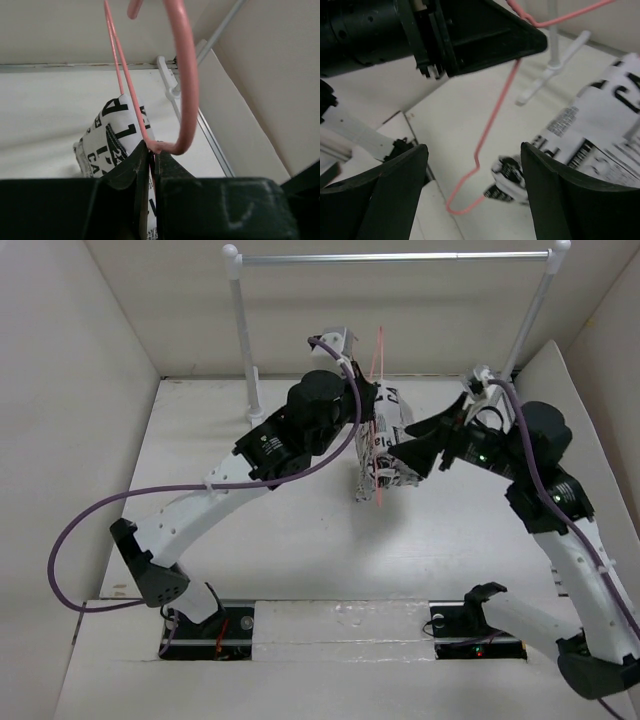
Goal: Place the trousers on the hanger
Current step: Place the hanger at the clothesline.
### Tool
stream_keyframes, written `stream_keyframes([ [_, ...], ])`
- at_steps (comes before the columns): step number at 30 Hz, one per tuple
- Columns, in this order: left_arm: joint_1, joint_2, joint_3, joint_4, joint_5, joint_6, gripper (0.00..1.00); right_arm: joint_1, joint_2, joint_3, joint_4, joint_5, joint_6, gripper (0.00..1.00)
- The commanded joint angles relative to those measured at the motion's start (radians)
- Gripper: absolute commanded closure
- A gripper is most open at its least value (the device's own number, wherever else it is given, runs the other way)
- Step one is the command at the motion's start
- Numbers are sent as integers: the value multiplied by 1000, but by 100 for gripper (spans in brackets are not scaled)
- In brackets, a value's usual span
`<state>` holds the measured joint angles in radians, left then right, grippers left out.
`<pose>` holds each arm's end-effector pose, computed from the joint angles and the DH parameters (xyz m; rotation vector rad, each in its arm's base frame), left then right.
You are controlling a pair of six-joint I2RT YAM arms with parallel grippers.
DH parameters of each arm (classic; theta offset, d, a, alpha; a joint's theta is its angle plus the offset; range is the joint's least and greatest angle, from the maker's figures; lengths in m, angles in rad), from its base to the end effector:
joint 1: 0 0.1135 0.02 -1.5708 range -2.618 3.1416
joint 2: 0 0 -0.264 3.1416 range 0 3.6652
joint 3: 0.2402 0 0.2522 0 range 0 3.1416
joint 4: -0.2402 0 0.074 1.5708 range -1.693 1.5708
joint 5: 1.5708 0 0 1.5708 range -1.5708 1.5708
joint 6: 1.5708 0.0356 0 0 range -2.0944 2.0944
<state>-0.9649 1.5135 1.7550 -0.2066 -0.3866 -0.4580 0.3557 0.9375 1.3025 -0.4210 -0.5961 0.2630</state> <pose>0.2020 -0.2680 0.4976 0.0854 1.5960 -0.8269 0.1566 0.0795 0.4640 -0.5507 1.6130 0.9501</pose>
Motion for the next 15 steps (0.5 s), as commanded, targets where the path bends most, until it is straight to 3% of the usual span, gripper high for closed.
stream_keyframes([
  [1, -3, 13, 70, 38, 51, 24, 100, 90, 113, 3, 201, 12, 143, 20],
  [5, -3, 7, 63, 30, 55, 25, 100, 161, 164, -14, 241, 91, 165, 23],
  [11, -3, -4, 44, 32, 60, 30, 100, 189, 172, -123, 277, 157, 196, 38],
  [12, -3, -7, 40, 32, 58, 30, 100, 189, 170, -135, 286, 163, 211, 57],
  [15, -3, -6, 34, 32, 57, 33, 100, 215, 155, -163, 306, 185, 235, 97],
])
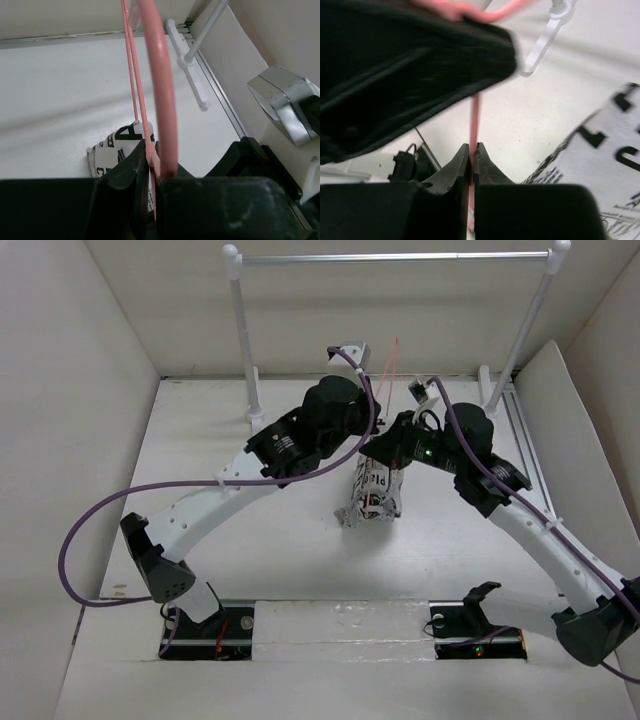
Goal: Place the trousers on the hanger
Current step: Place the hanger at the clothesline.
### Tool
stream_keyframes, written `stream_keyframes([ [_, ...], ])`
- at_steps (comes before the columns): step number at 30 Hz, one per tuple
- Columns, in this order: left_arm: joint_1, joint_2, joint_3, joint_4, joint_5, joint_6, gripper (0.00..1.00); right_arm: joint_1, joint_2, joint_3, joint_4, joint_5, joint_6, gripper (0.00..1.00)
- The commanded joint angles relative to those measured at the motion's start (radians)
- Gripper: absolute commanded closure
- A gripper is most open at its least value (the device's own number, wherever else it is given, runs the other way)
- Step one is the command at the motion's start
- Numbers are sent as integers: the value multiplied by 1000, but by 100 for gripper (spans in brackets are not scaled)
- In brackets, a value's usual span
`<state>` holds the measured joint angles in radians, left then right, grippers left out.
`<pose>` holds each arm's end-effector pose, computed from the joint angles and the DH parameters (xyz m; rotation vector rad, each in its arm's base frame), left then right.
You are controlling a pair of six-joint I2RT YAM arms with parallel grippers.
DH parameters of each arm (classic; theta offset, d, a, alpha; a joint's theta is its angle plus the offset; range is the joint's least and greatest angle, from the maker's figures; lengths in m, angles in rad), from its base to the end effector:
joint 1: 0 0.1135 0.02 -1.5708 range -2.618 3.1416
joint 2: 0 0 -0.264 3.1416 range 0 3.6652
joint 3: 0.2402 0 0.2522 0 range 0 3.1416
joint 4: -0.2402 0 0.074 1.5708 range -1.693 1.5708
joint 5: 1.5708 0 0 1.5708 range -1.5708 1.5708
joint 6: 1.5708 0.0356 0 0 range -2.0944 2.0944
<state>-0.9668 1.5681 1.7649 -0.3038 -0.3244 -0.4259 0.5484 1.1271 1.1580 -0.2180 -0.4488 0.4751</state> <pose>0.2109 -0.2857 0.4727 0.2151 1.7189 -0.7724 0.2086 0.1455 0.3997 -0.4172 1.8353 1.1183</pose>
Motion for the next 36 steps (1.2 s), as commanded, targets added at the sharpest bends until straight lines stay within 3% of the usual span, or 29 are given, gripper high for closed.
stream_keyframes([
  [1, -1, -60, 19, 129, -8, 6, 100, 31, -39, -24, 117, 50, 31, 100],
  [6, 40, -51, 14, 143, 64, -4, 100, 9, -52, -54, 271, 16, 134, 100],
  [7, 51, -46, 28, 140, 73, -2, 96, -8, -43, -40, 285, 6, 140, 100],
  [8, 51, -48, 37, 140, 71, 6, 85, -27, -32, -18, 293, -26, 145, 100],
  [9, 62, -46, 51, 137, 74, 12, 58, -47, -18, 6, 296, -42, 146, 100],
  [12, 72, -46, 138, 112, 70, 55, 32, -139, 54, 144, 281, -117, 125, 100],
  [14, 73, -45, 223, 66, 68, 73, 25, -208, 120, 251, 264, -164, 116, 100],
  [16, 92, -54, 275, 46, 77, 78, 12, -251, 189, 313, 262, -200, 112, 100],
  [21, 92, -167, 193, 42, 45, 78, 7, -413, 312, 456, 299, -303, 146, 100],
  [25, 92, -288, -63, 51, -21, 55, 6, -519, 442, 597, 292, -349, 160, 100],
  [31, 92, -443, -423, 42, -10, -59, 6, -622, 614, 778, 284, -364, 198, 100],
  [36, 102, -505, -564, 51, -2, -126, 6, -665, 715, 877, 310, -378, 237, 100],
])
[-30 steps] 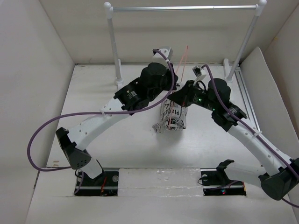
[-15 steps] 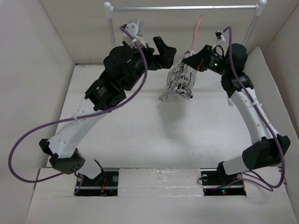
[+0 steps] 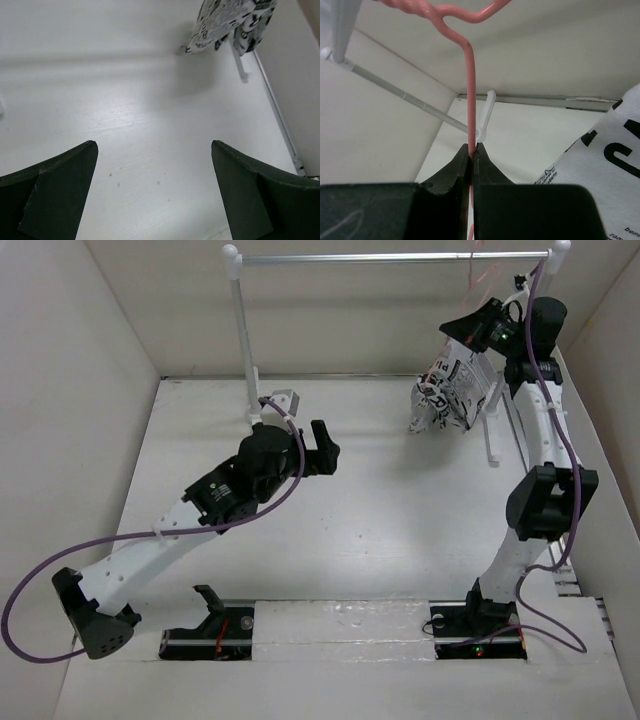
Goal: Place the trousers on the hanger
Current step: Place the hanger at the clothesline, then reset both arms
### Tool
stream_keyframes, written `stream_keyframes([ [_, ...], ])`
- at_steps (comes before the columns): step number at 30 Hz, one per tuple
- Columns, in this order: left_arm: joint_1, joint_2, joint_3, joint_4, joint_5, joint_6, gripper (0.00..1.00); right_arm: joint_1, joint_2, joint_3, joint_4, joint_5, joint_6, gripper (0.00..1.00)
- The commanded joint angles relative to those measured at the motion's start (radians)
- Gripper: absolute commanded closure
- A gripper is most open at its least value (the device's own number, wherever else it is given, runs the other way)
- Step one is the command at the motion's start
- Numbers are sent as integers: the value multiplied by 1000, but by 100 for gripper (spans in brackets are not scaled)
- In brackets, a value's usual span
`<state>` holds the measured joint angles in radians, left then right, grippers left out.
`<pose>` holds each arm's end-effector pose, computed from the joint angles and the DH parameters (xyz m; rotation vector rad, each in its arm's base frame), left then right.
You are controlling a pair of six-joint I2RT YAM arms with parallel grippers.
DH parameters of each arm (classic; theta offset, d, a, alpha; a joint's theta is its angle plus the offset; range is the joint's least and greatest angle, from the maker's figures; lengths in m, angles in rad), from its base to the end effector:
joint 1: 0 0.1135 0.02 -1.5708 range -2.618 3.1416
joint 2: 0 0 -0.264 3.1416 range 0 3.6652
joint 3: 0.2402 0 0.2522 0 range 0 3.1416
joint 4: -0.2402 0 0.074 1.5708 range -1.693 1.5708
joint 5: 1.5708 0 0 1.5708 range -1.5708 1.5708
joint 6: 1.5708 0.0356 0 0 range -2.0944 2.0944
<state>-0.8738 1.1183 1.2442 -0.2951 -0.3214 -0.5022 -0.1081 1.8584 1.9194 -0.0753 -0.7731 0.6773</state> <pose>0.1667 -0.1816 0.4231 0.0892 1.7856 -0.7271 0.4353 -0.0222 0.4401 0.0187 1.6831 1.0426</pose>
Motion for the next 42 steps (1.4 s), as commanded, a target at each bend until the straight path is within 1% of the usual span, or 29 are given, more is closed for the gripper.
stream_keyframes([
  [1, 9, -55, -60, 33, -8, -58, 6, -33, 17, 147, 186, -66, 51, 100],
  [5, 9, -57, -78, 34, -13, -64, 6, -79, 62, 164, 210, -78, 82, 100],
  [10, 9, -48, -110, 45, -13, -85, 7, -123, 91, 135, 273, -94, 131, 100],
  [12, 9, -38, -129, 47, -13, -91, 8, -154, 85, 97, 275, -92, 131, 100],
  [15, 18, -23, -143, 50, 8, -107, 10, -163, 76, 49, 292, -98, 122, 100],
  [16, 31, -18, -147, 54, 18, -108, 10, -176, 71, 11, 302, -98, 120, 100],
  [17, 42, -14, -147, 56, 27, -117, 7, -176, 67, -6, 305, -94, 116, 100],
  [18, 42, -6, -147, 57, 41, -121, 7, -185, 65, -20, 305, -95, 114, 100],
  [19, 51, 0, -147, 60, 48, -122, 5, -185, 68, -32, 305, -97, 113, 97],
  [20, 52, 5, -144, 62, 53, -127, 1, -195, 71, -36, 304, -109, 107, 79],
  [21, 62, 12, -140, 60, 51, -127, 1, -196, 73, -36, 299, -115, 102, 66],
  [23, 62, 21, -121, 51, 56, -119, 1, -214, 64, -28, 258, -104, 68, 49],
  [24, 73, 32, -114, 47, 62, -114, 1, -214, 56, -22, 240, -100, 48, 48],
  [25, 73, 37, -94, 45, 64, -110, 1, -228, 50, -11, 186, -95, 30, 49],
  [26, 84, 43, -82, 36, 67, -107, 1, -240, 36, 6, 169, -88, 6, 1],
  [30, 114, 69, -20, 22, 122, -73, 1, -264, -7, 15, 190, -98, 2, 0],
  [32, 179, 77, 27, 10, 174, -79, 1, -277, -51, 21, 198, -106, -7, 0],
  [34, 232, 80, 67, 13, 261, -76, 1, -306, -96, 6, 198, -92, -28, 0],
  [35, 298, 77, 76, 17, 301, -75, 1, -306, -122, -2, 192, -91, -53, 0],
  [36, 368, 75, 96, 17, 408, -78, 1, -318, -198, -28, 189, -113, -76, 0],
  [37, 369, 75, 103, 17, 409, -78, 1, -318, -199, -48, 190, -114, -76, 0],
  [38, 433, 71, 106, 16, 432, -85, 1, -308, -229, -74, 196, -147, -99, 0],
  [39, 459, 58, 95, 16, 465, -84, 1, -292, -299, -107, 197, -159, -123, 0],
  [40, 478, 46, 84, 20, 469, -82, 1, -245, -345, -188, 180, -163, -152, 0],
  [41, 490, 35, 74, 17, 466, -73, 1, -211, -393, -239, 155, -144, -239, 0],
  [42, 510, 11, 51, 5, 440, -68, 1, -170, -444, -290, 82, -120, -296, 0],
])
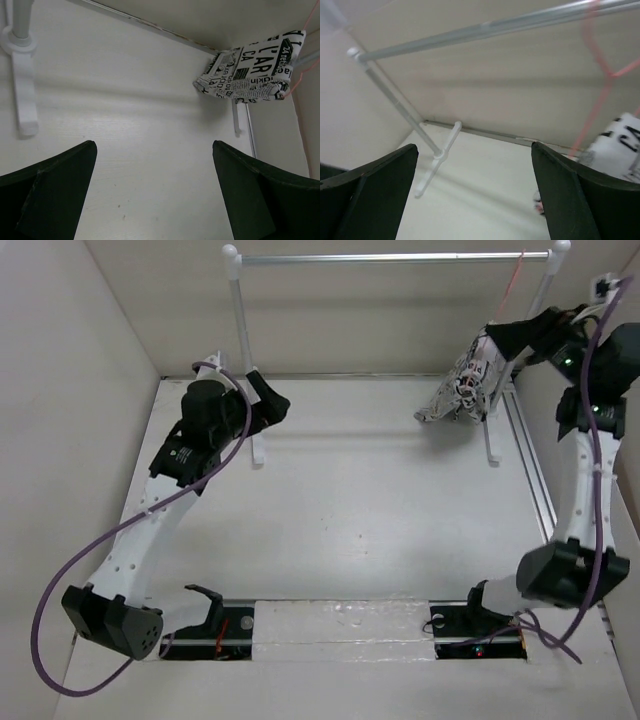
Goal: Place the trousers on the hanger
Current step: Reset both arms
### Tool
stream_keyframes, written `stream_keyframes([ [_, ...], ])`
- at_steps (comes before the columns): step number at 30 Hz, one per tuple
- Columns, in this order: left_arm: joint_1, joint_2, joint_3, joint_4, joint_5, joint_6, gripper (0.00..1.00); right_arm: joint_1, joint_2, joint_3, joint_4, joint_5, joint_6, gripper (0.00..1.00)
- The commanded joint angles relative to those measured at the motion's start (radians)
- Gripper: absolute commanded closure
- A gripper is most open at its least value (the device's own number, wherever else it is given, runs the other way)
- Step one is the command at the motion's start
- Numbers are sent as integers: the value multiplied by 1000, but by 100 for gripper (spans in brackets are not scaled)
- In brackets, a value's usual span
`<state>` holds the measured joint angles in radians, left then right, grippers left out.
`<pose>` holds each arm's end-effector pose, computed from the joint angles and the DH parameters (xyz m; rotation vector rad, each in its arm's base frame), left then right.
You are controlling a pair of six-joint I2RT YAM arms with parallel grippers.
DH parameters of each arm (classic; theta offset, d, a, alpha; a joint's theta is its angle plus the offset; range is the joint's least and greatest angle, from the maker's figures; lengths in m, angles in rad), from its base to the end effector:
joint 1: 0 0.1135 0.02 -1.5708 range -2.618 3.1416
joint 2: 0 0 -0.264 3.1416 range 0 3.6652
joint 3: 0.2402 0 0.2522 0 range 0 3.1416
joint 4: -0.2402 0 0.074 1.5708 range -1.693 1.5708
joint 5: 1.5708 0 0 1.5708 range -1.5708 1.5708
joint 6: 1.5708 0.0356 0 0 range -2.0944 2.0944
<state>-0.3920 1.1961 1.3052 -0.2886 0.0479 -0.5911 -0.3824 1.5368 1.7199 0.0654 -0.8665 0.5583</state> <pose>0.2472 -0.1040 0.4259 -0.1440 1.8064 -0.7522 0.3210 -0.0998 0.5048 -0.0957 1.4462 0.7147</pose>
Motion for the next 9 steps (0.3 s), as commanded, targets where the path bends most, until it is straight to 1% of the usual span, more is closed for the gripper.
stream_keyframes([
  [1, 28, -79, -21, -12, 55, 25, 1, 153, -223, -145, -111, 7, -228, 0],
  [2, 28, -93, -35, -33, 35, 30, 1, 266, -274, -268, -139, 91, -326, 0],
  [3, 28, -125, -68, -43, 6, 40, 1, 322, -314, -331, -177, 136, -362, 0],
  [4, 28, -141, -86, -58, -2, 45, 1, 374, -392, -395, -190, 171, -382, 0],
  [5, 28, -168, -124, -66, -17, 40, 1, 460, -424, -521, -203, 222, -408, 0],
  [7, 28, -190, -167, -61, -16, 39, 1, 532, -484, -632, -237, 257, -435, 0],
  [8, 28, -210, -193, -52, -10, 36, 1, 566, -541, -679, -262, 309, -455, 0],
  [9, 28, -216, -233, -43, 13, 31, 1, 627, -566, -762, -292, 334, -462, 0],
])
